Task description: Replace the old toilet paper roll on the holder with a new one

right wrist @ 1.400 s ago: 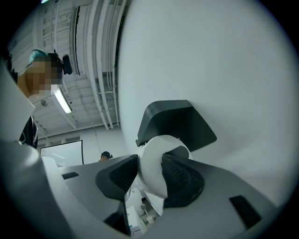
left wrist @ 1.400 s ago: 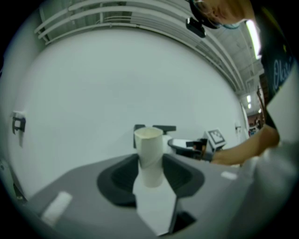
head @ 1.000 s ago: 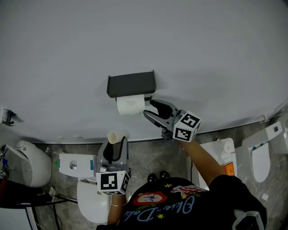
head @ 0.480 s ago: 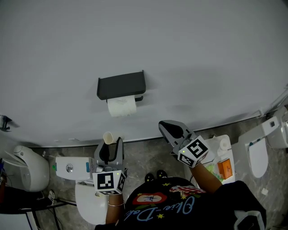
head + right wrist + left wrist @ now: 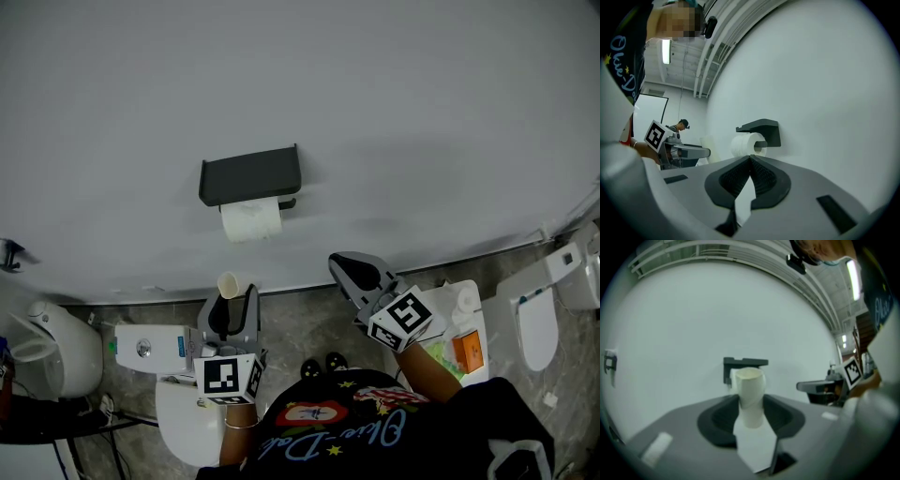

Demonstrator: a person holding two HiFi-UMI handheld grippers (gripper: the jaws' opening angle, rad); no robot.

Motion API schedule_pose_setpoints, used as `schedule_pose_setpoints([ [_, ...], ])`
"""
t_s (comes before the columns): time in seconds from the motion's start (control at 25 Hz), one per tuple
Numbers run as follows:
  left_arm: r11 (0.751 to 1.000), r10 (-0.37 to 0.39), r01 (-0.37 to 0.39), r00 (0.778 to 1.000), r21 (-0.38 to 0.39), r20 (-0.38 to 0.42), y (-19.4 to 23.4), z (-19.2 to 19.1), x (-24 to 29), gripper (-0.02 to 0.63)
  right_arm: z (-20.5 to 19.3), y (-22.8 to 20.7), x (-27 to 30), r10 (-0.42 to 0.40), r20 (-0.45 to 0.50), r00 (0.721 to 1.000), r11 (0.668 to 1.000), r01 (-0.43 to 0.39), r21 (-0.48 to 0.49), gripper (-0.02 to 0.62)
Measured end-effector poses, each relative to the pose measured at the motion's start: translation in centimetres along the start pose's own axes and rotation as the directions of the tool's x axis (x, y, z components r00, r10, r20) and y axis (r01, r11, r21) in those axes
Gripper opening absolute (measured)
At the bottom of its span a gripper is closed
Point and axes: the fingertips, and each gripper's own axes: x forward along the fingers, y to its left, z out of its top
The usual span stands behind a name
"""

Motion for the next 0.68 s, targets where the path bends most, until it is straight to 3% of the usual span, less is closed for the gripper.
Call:
schedule_pose_setpoints([
  [0.68,1.0,-0.001,0.001,1.0,-0.005,-0.003,-0.1,0.0,-0.1,0.163,0.1,1.0,0.6,0.028,-0.001,1.0,0.999,-0.028,-0.026,0.012],
])
